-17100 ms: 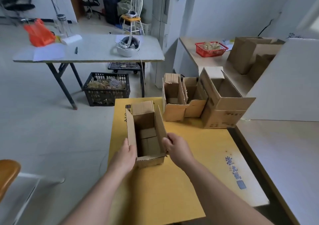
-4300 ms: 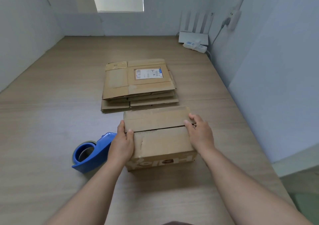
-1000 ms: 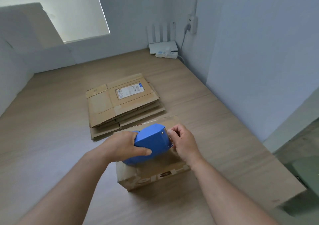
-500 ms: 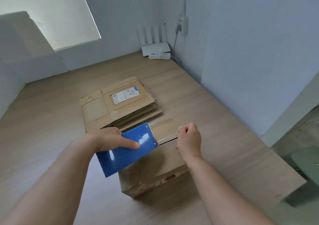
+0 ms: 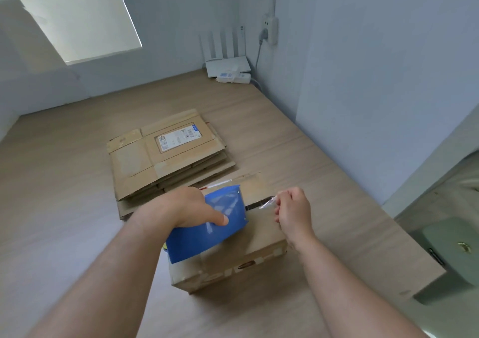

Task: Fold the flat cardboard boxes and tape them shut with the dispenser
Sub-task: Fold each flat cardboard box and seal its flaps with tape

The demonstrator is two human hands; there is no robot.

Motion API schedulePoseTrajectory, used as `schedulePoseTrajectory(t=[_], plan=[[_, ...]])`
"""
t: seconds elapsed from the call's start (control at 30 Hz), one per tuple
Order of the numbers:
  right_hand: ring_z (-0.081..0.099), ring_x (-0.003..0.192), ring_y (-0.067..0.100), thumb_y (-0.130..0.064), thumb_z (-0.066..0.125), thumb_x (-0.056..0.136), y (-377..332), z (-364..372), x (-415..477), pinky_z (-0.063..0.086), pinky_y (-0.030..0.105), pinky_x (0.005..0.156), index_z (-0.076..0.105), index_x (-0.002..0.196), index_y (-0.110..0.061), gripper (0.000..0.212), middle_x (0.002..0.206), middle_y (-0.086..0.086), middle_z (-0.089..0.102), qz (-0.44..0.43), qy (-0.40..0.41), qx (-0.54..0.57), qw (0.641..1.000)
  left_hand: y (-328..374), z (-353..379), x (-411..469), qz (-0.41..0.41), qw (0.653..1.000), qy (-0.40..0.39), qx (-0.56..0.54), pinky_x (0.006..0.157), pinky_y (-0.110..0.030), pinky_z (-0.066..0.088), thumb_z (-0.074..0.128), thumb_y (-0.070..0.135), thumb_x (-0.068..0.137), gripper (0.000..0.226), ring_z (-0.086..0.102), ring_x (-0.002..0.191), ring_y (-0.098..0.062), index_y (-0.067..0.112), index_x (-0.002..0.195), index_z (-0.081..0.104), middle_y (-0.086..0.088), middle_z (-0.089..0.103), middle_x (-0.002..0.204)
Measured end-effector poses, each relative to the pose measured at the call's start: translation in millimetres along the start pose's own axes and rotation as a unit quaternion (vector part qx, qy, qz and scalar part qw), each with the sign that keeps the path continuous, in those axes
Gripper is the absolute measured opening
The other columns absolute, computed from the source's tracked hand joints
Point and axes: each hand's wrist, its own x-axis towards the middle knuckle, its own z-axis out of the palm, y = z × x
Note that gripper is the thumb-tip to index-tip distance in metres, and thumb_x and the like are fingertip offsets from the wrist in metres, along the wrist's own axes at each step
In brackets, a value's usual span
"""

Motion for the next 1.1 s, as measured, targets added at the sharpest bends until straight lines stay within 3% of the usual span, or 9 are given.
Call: schedulePoseTrajectory(t=[0.07,0.17,0.27,0.37,0.53,0.67,0.8,1.0,1.1], plan=[[0.047,0.052,0.020,-0.017,0.042,0.087,2,2,-1,0.042,0.034,0.051,0.047,0.077,-0.010,0.013,0.066,0.006,0.052,-0.006,0.009,0.038,0.999,4,2,-1,-0.001,1.000,-0.010,-0.003,0.065,-0.026,0.039,0.067,0.061,0.076,0.042,0.054,0.078,-0.013,0.021,0.082,0.053,0.002,0.056,0.088],[0.049,0.061,0.023,-0.026,0.043,0.080,1,4,6,0.046,0.043,0.061,0.048,0.075,-0.013,0.015,0.066,0.005,0.054,-0.019,0.007,0.026,0.999,3,-1,-2,-0.021,0.999,-0.012,-0.026,0.063,-0.027,0.038,0.068,0.061,0.075,0.043,0.055,0.078,-0.014,0.021,0.082,0.053,0.003,0.056,0.088],[0.047,0.054,0.022,-0.017,0.044,0.084,2,3,12,0.039,0.033,0.051,0.050,0.076,-0.009,0.013,0.065,0.007,0.054,0.008,-0.014,0.025,1.000,-5,-4,-1,-0.043,0.997,-0.015,-0.058,0.068,-0.029,0.041,0.070,0.062,0.072,0.047,0.060,0.083,-0.018,0.020,0.089,0.058,-0.001,0.060,0.093],[0.048,0.056,0.024,-0.021,0.044,0.080,4,0,15,0.038,0.030,0.052,0.051,0.075,-0.007,0.016,0.067,0.011,0.056,0.006,-0.007,0.003,1.000,-9,-7,-1,-0.054,0.994,-0.033,-0.094,0.075,-0.032,0.046,0.072,0.061,0.070,0.049,0.063,0.086,-0.021,0.019,0.094,0.060,-0.003,0.064,0.096],[0.029,0.031,0.017,-0.003,0.042,0.075,2,-5,23,0.022,0.018,0.038,0.047,0.058,-0.006,0.018,0.047,0.009,0.037,0.080,-0.041,0.004,0.996,-8,-16,3,-0.073,0.987,-0.060,-0.127,0.086,-0.036,0.046,0.077,0.059,0.067,0.053,0.061,0.094,-0.024,0.020,0.100,0.061,-0.005,0.062,0.103],[0.024,0.035,0.016,-0.002,0.043,0.070,8,-4,25,0.017,0.022,0.042,0.040,0.054,-0.009,0.018,0.041,0.006,0.029,0.104,-0.042,0.002,0.994,-7,-21,10,-0.090,0.984,-0.072,-0.136,0.098,-0.040,0.045,0.080,0.056,0.064,0.064,0.060,0.100,-0.026,0.018,0.110,0.058,-0.007,0.061,0.111],[0.019,0.036,0.014,0.000,0.045,0.077,11,-5,32,0.014,0.019,0.040,0.039,0.059,-0.011,0.021,0.050,0.006,0.027,0.121,-0.059,0.011,0.991,-5,-24,18,-0.093,0.984,-0.085,-0.128,0.096,-0.039,0.047,0.081,0.057,0.062,0.066,0.062,0.099,-0.026,0.017,0.111,0.059,-0.008,0.063,0.110],[0.031,0.051,0.016,-0.011,0.056,0.088,26,-4,30,0.021,0.025,0.045,0.037,0.055,-0.016,0.039,0.053,0.003,0.033,0.072,-0.083,0.027,0.994,-9,-23,25,-0.087,0.986,-0.087,-0.115,0.097,-0.039,0.046,0.079,0.059,0.063,0.067,0.061,0.100,-0.026,0.018,0.111,0.058,-0.007,0.062,0.110],[0.045,0.059,0.016,-0.030,0.067,0.081,30,-7,31,0.033,0.027,0.056,0.050,0.065,-0.014,0.028,0.059,0.001,0.048,0.089,-0.061,0.016,0.994,-10,-23,25,-0.083,0.986,-0.088,-0.114,0.097,-0.040,0.047,0.079,0.059,0.063,0.067,0.062,0.099,-0.026,0.018,0.111,0.058,-0.008,0.062,0.110]])
